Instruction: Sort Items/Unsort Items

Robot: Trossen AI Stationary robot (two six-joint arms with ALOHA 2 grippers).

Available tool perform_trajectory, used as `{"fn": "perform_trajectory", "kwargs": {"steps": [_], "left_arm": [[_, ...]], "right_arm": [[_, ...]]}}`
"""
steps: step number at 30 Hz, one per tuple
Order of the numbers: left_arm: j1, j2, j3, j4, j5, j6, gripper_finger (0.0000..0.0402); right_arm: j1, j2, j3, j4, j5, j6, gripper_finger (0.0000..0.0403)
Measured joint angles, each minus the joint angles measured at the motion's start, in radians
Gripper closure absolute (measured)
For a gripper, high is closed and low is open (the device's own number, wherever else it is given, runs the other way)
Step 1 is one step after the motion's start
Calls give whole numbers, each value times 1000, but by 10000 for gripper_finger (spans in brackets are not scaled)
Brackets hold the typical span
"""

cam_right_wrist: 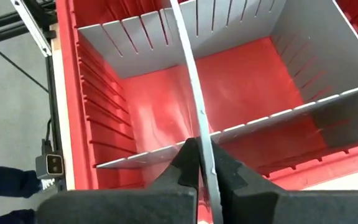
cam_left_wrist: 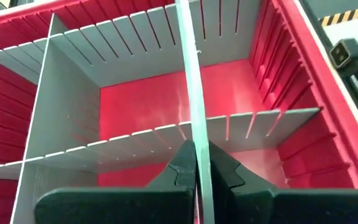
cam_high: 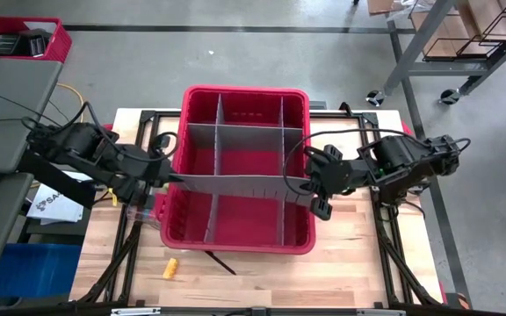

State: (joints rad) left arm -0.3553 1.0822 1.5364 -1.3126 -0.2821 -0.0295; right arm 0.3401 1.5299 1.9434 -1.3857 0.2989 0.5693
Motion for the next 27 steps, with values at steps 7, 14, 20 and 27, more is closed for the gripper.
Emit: {"fn": "perform_trajectory", "kwargs": {"steps": [7,14,20,27], "left_arm": [[0,25,3,-7,5,-4,401],[0,10,1,21,45,-45,401],[0,-5,-2,14,38,-37,401],[0,-2,-1,17,62,-48,401]], "right_arm": [[0,2,-11,-2,-1,-20,403],[-4,1,-86,24,19,-70,403],[-33,0,-93,57,5,-141,403],[-72,1,-92,40,-54,-209,403]]}}
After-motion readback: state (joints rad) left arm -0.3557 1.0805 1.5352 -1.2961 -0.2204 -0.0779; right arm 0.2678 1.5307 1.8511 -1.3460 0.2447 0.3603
